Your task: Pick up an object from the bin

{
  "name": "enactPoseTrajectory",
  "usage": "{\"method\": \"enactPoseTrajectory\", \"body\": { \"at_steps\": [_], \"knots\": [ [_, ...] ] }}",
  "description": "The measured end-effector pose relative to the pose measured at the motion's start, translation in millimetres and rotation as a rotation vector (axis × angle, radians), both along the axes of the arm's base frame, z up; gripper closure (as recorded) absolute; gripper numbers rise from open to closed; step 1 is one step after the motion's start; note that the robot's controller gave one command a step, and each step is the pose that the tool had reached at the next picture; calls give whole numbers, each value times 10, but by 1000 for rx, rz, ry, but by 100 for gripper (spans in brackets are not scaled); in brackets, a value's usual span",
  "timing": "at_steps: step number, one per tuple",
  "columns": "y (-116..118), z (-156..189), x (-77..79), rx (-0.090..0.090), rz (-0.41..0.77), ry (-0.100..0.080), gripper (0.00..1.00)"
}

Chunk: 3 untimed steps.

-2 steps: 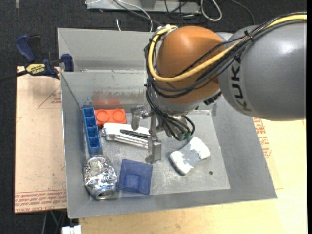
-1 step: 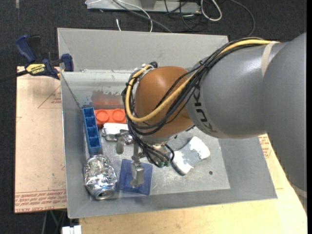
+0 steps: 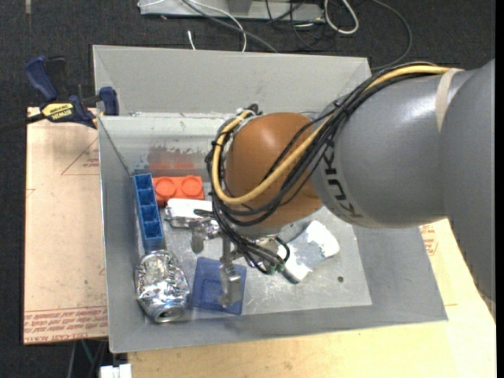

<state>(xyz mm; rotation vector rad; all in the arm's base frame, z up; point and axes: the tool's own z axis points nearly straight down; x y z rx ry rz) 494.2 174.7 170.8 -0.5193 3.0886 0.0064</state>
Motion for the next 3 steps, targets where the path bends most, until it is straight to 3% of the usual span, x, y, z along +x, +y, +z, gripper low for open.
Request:
{"method": "enactPoseTrajectory", "body": {
  "at_steps": [1, 2, 3],
  "knots": [
    [-95, -897, -49, -1, 104, 13, 0],
    [-74, -719, -23, 1, 106, 5, 0],
    [-42, -763, -22, 2, 100, 1, 0]
  ]
}}
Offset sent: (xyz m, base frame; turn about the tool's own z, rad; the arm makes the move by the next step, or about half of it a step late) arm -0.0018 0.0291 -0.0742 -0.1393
